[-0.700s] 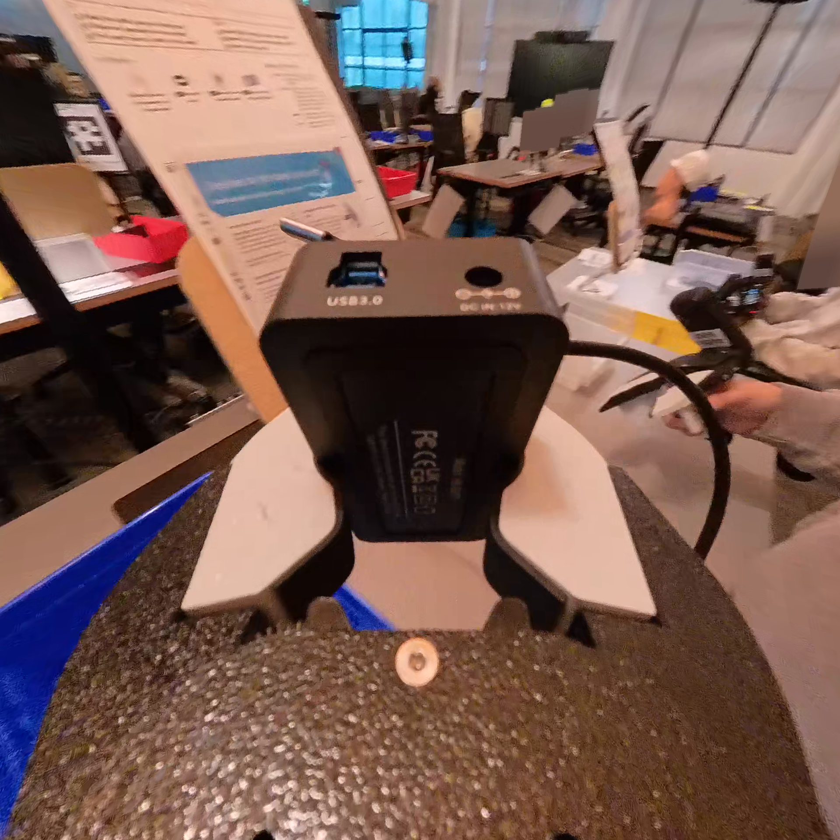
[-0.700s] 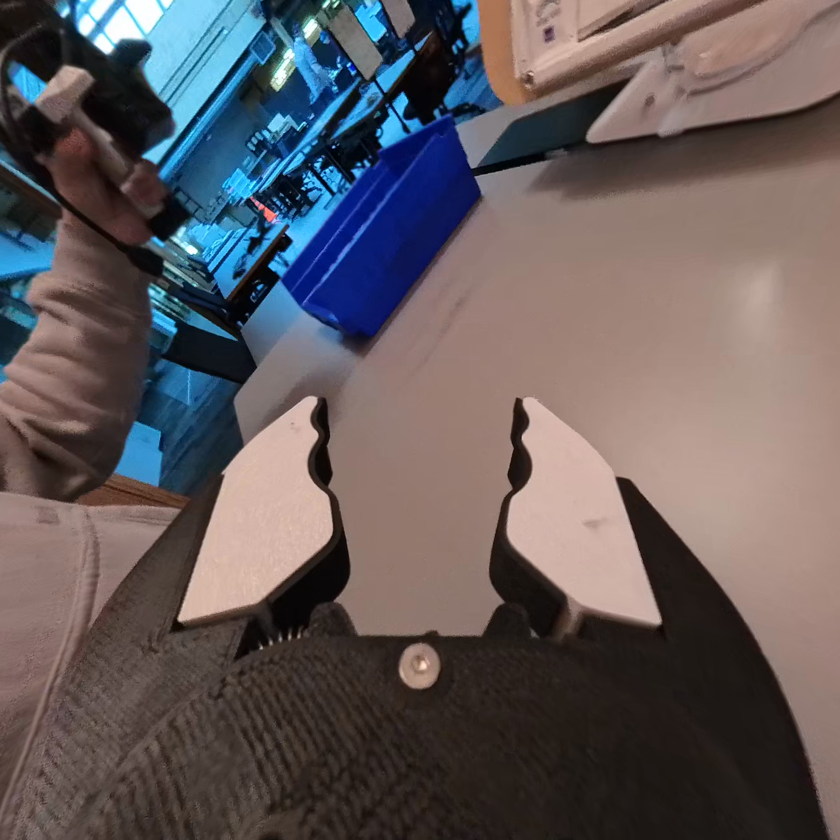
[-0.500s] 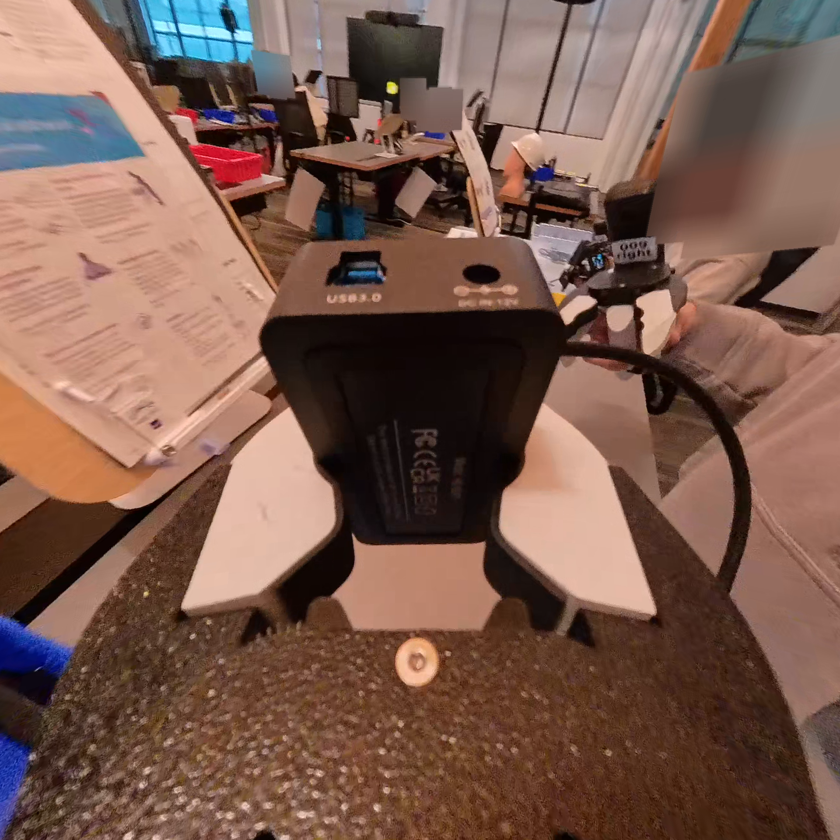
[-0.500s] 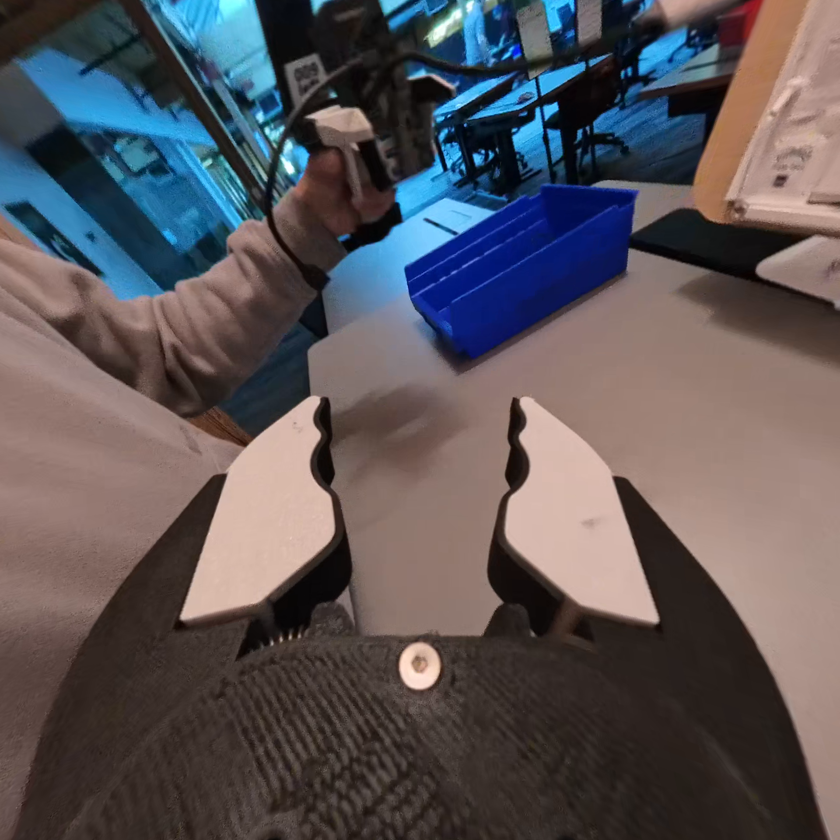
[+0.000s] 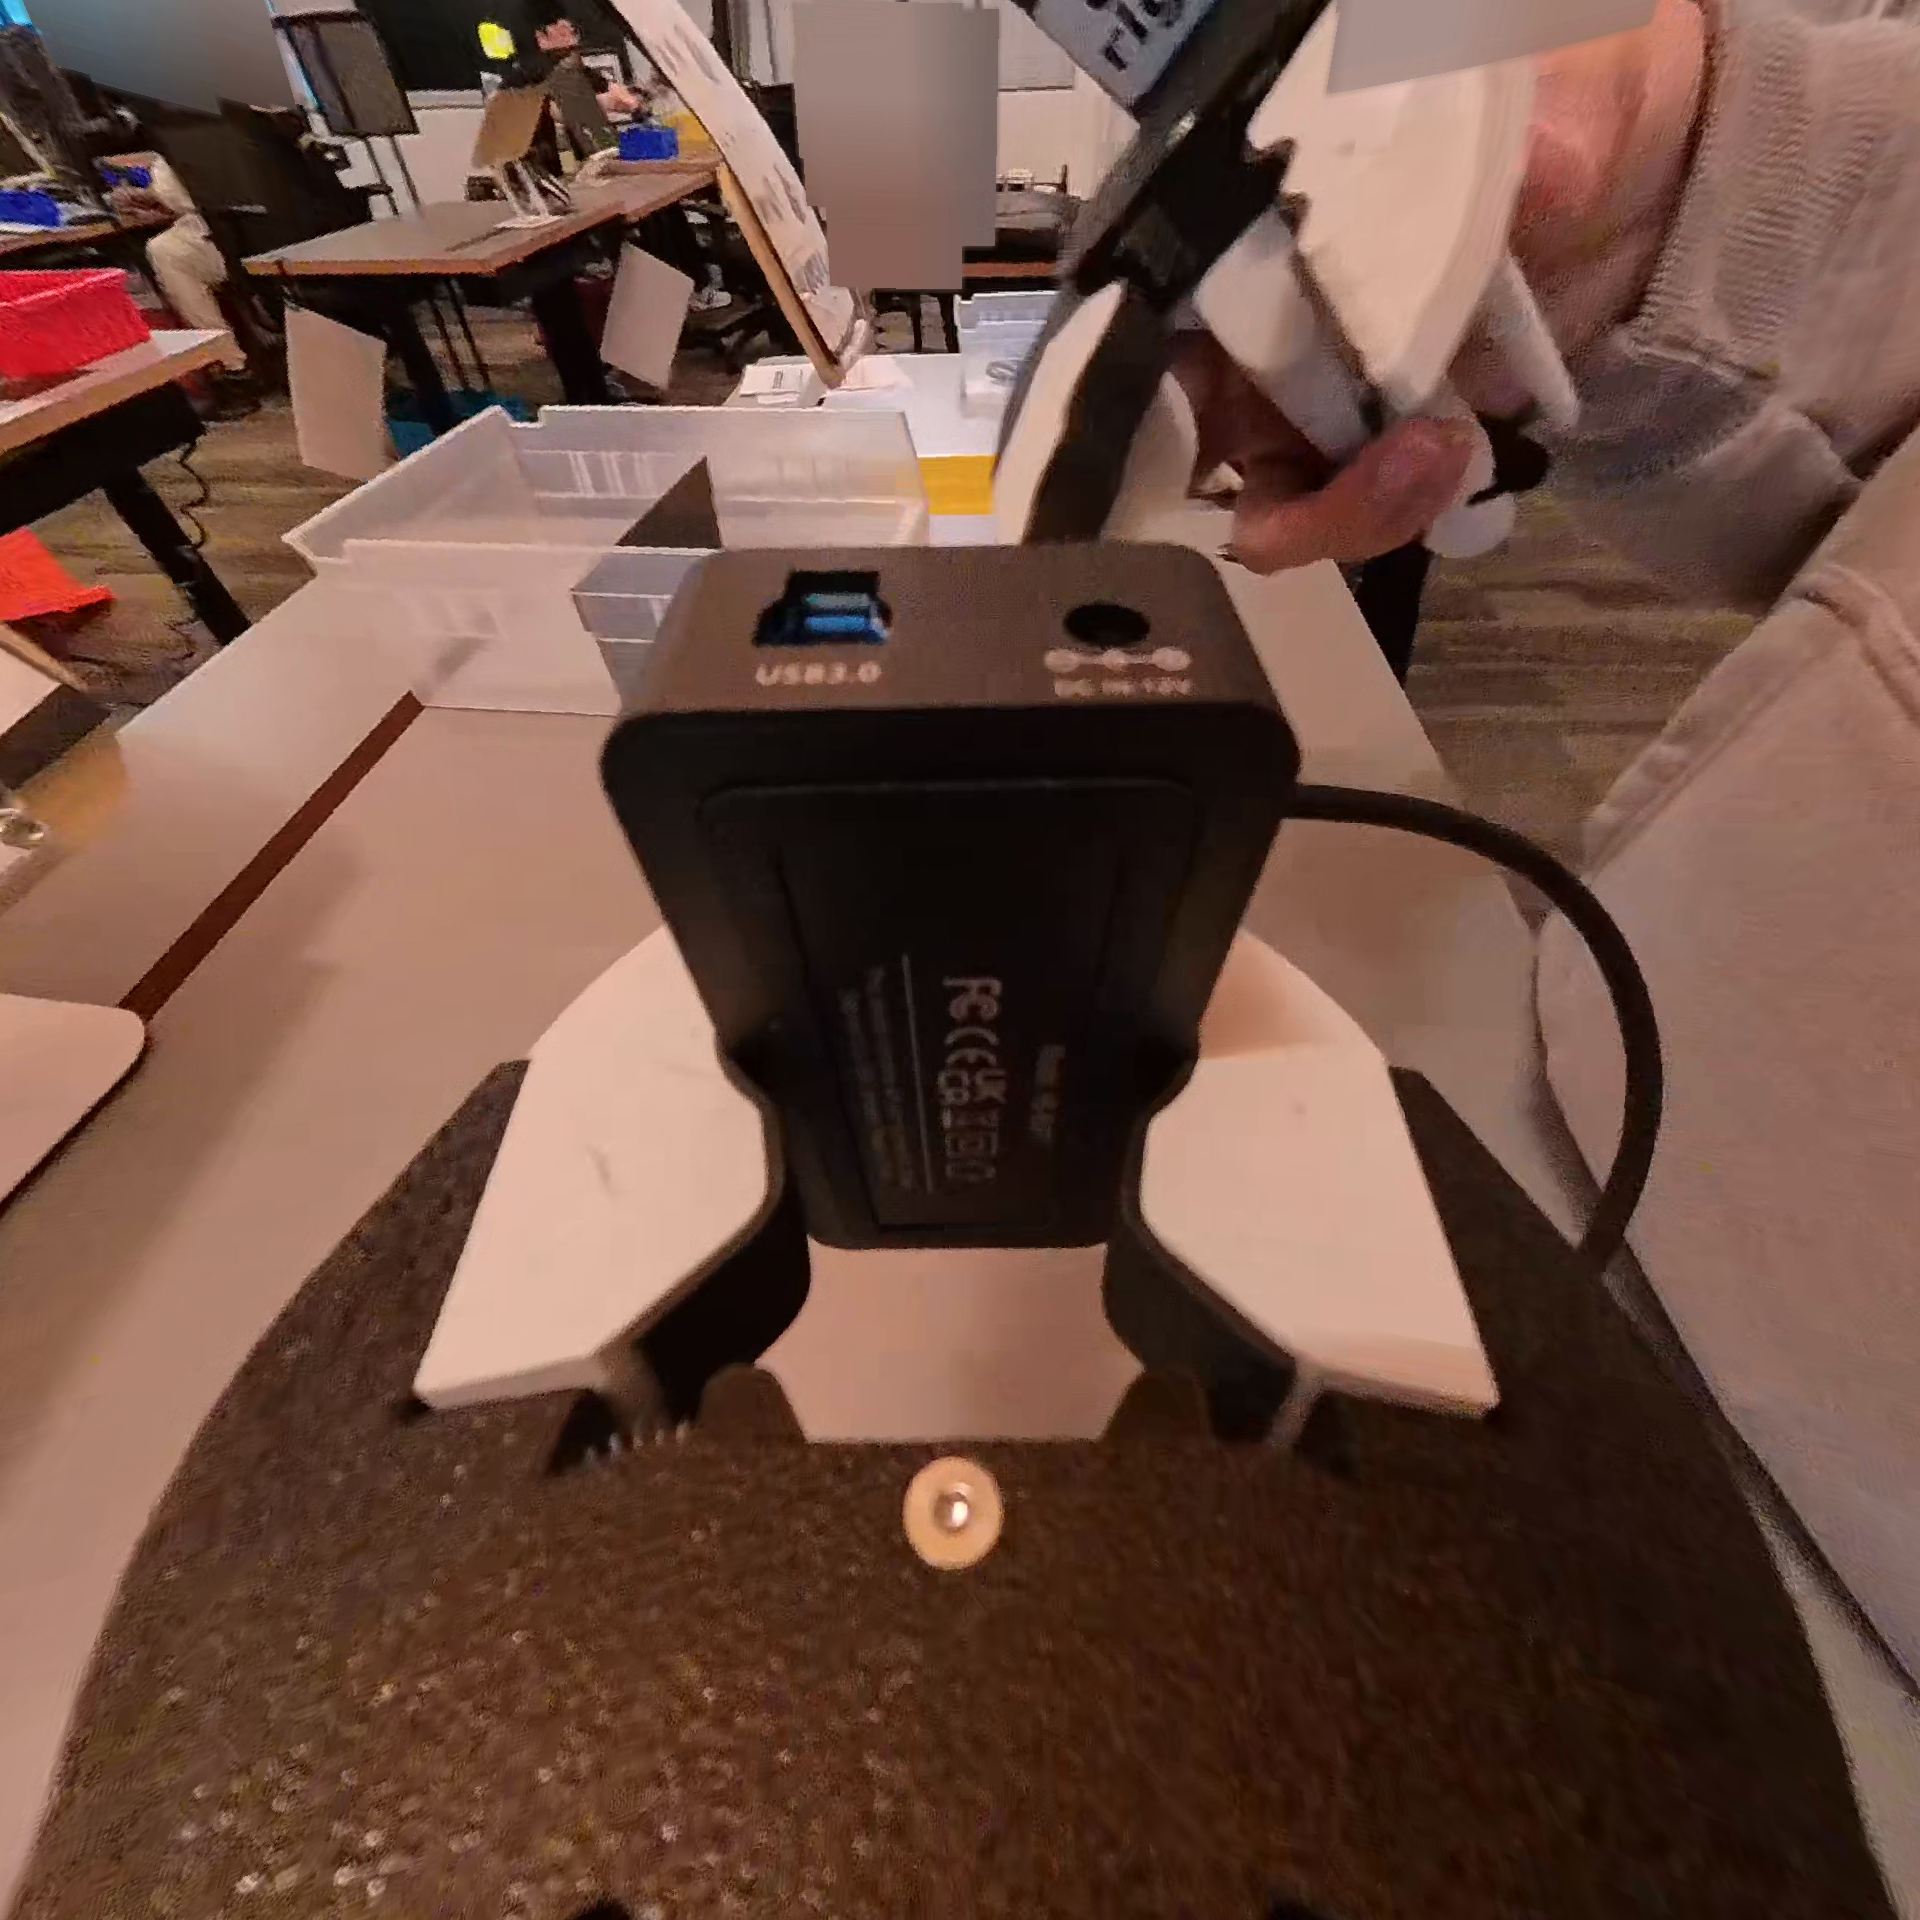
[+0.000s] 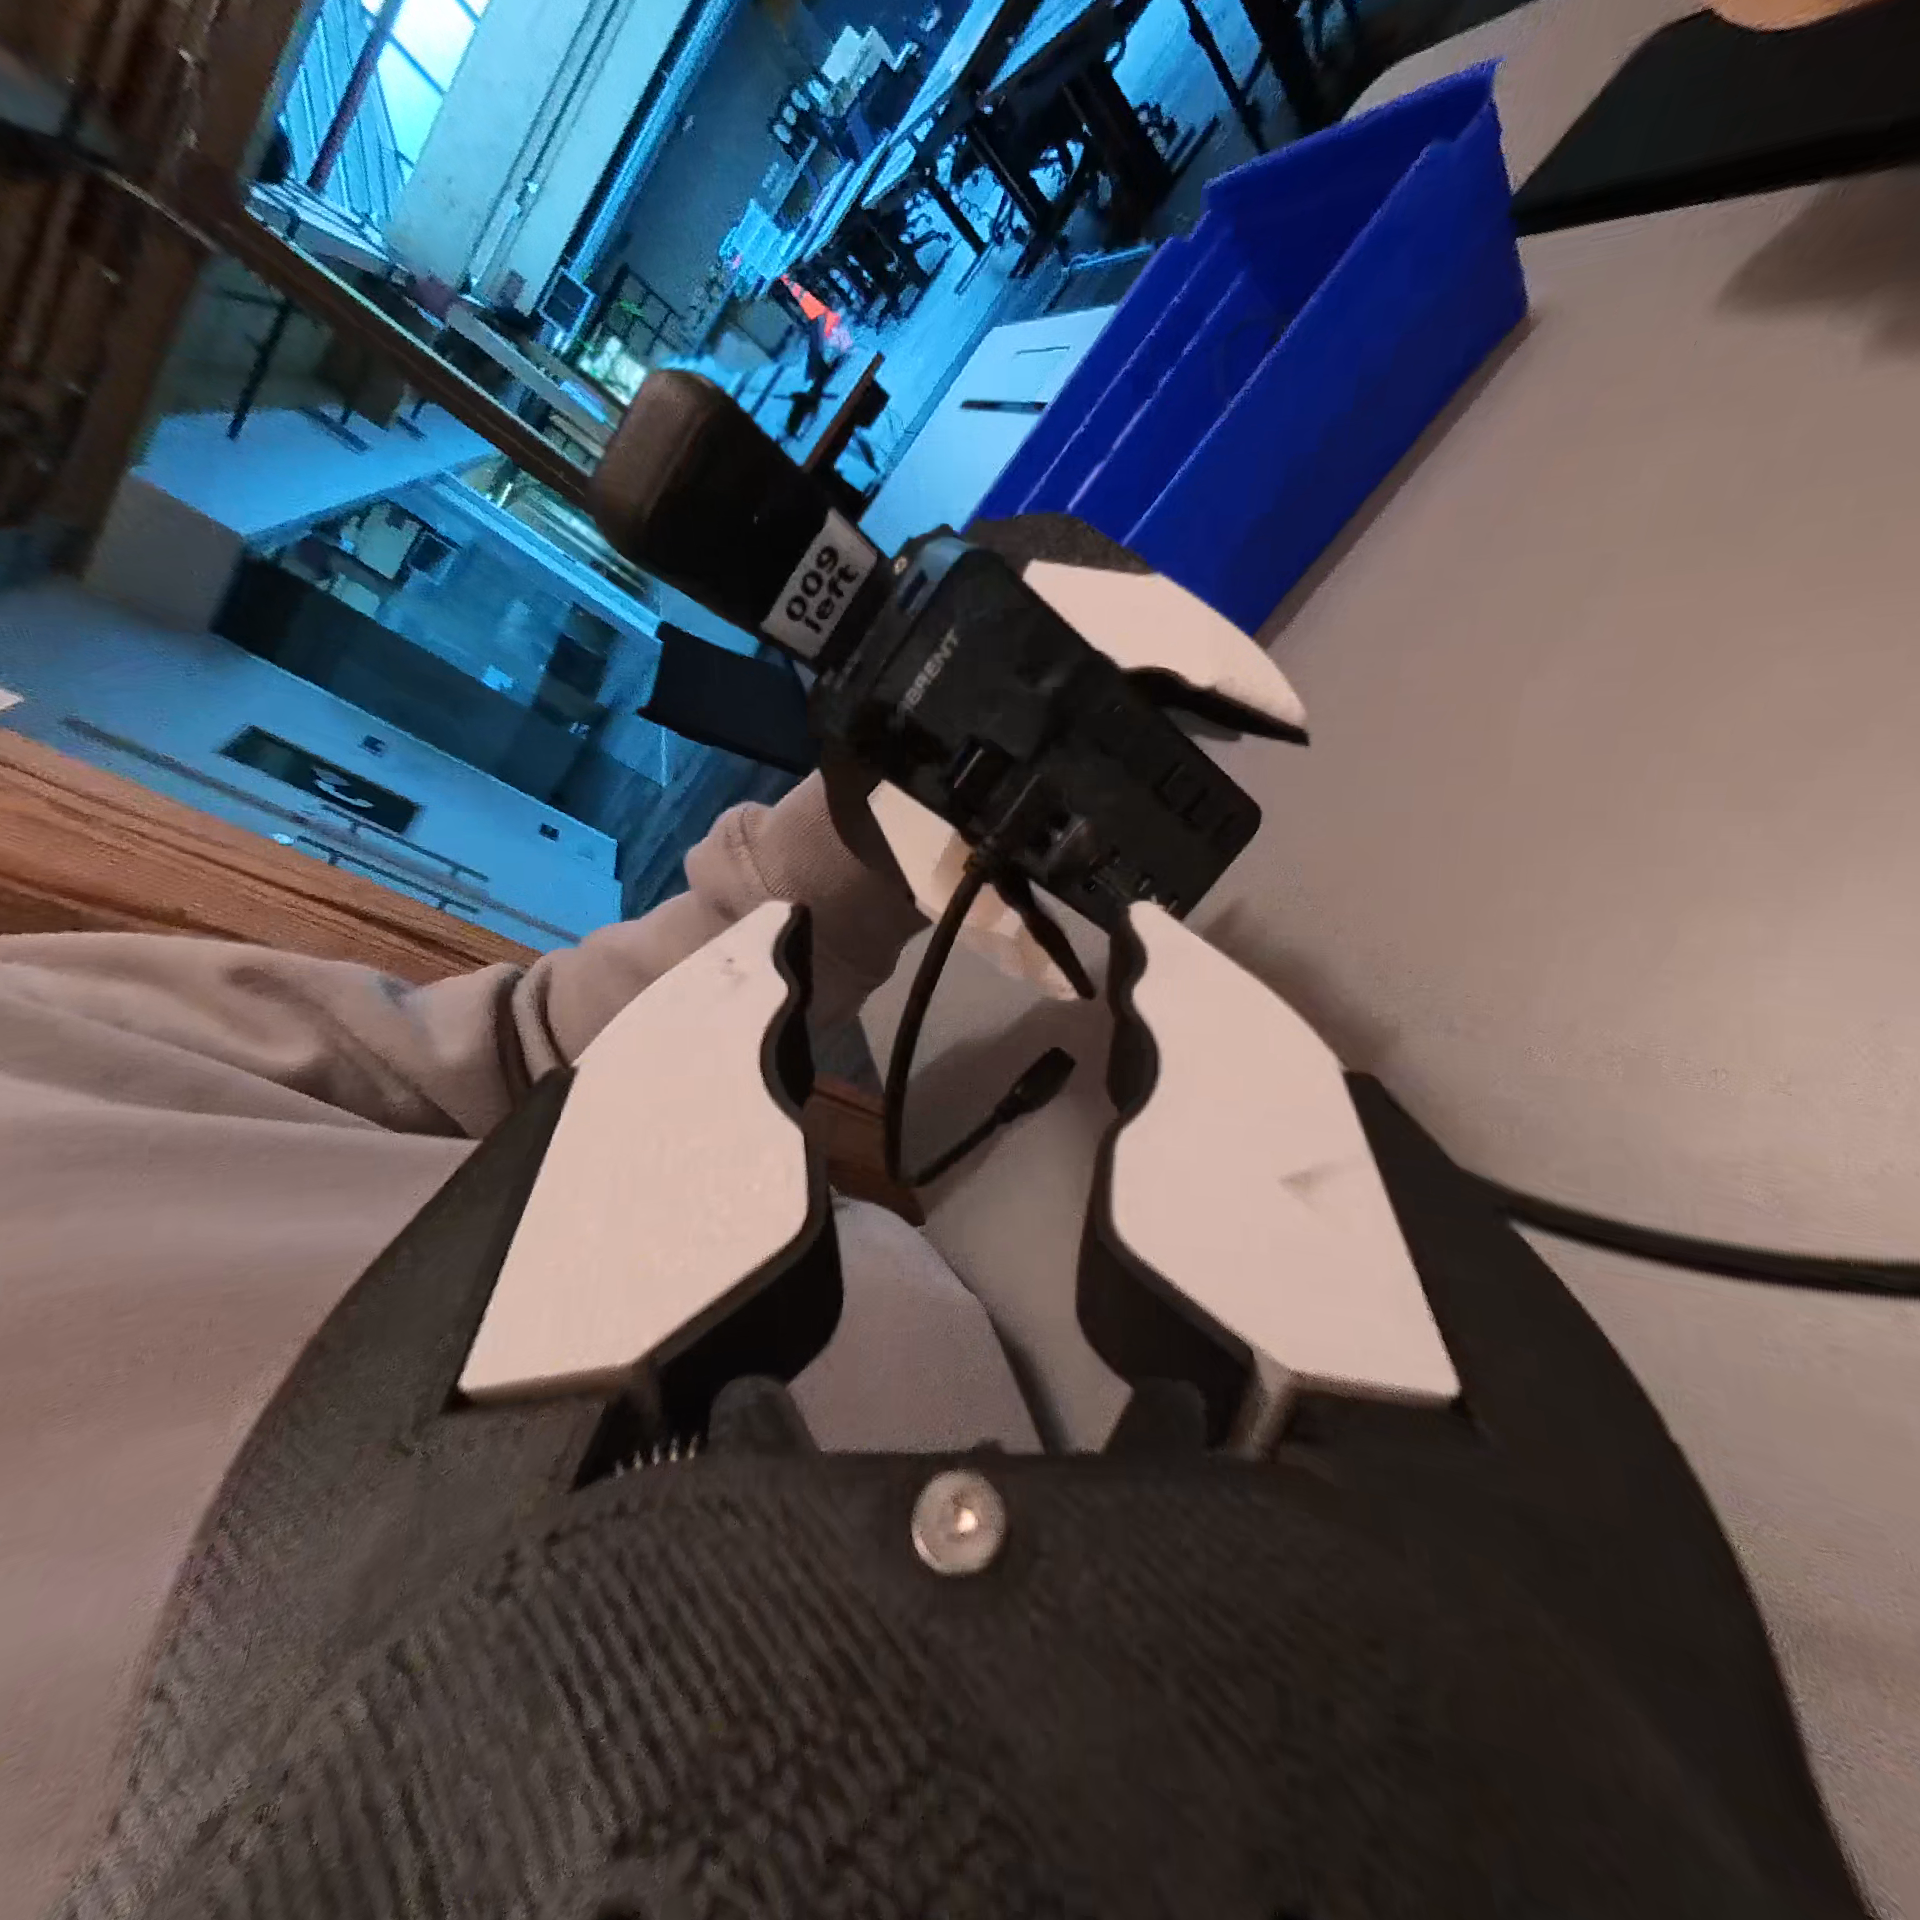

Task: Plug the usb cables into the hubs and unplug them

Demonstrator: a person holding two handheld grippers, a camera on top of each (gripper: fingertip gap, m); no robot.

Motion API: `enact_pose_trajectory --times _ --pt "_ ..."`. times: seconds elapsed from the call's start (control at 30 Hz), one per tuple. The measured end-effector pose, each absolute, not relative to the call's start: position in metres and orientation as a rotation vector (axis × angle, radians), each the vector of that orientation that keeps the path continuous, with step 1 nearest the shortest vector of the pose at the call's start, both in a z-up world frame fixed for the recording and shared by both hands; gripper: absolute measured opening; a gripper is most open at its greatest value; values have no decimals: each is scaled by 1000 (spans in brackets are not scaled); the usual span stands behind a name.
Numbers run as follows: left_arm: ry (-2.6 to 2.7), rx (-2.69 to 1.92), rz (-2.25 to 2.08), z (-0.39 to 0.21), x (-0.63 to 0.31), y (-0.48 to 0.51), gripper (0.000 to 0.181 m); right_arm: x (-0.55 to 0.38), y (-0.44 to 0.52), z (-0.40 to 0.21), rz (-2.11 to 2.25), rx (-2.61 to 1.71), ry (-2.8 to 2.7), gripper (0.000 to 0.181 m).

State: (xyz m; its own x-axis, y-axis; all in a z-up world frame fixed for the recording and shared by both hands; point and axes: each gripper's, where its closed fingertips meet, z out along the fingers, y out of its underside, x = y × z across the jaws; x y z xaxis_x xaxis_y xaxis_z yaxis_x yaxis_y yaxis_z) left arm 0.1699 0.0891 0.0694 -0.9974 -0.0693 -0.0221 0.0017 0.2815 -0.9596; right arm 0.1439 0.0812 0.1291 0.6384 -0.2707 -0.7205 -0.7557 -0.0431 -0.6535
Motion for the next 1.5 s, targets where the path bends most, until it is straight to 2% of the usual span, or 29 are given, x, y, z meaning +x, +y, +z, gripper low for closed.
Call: enact_pose_trajectory --times 0.03,0.13,0.3,0.37,0.47,0.6,0.87,1.03,1.1,1.2,1.37,1.5 --pt "2488 -51 -1846 66 166 87 70 143 80 133 480 -1620 810 49" --pt "2539 -60 -1882 58 157 85 70 141 76 127 290 -1768 596 57" --pt "2579 -56 -1922 51 147 82 70 147 76 98 -6 -2005 360 54" --pt "2573 -62 -1946 51 146 81 70 141 80 89 38 -2036 304 47" --pt "2568 -57 -1976 53 143 81 70 137 87 81 83 -2039 288 22" --pt "2557 -60 -1981 55 143 82 70 133 93 79 66 -2032 243 11" --pt "2519 -29 -2068 72 136 80 70 126 92 92 90 -1973 182 7" --pt "2457 -59 -2122 76 138 82 70 125 78 87 23 -2129 117 7" --pt "2321 -266 -2197 87 163 123 70 150 27 80 -133 -2235 234 7" --pt "2322 -333 -2052 89 179 171 70 167 -41 110 -58 -2066 406 7" --pt "2293 -307 -2096 107 173 171 70 227 -140 149 -395 -1915 810 7" --pt "2301 -300 -2161 98 160 152 70 266 -212 160 -413 -1607 1050 7"
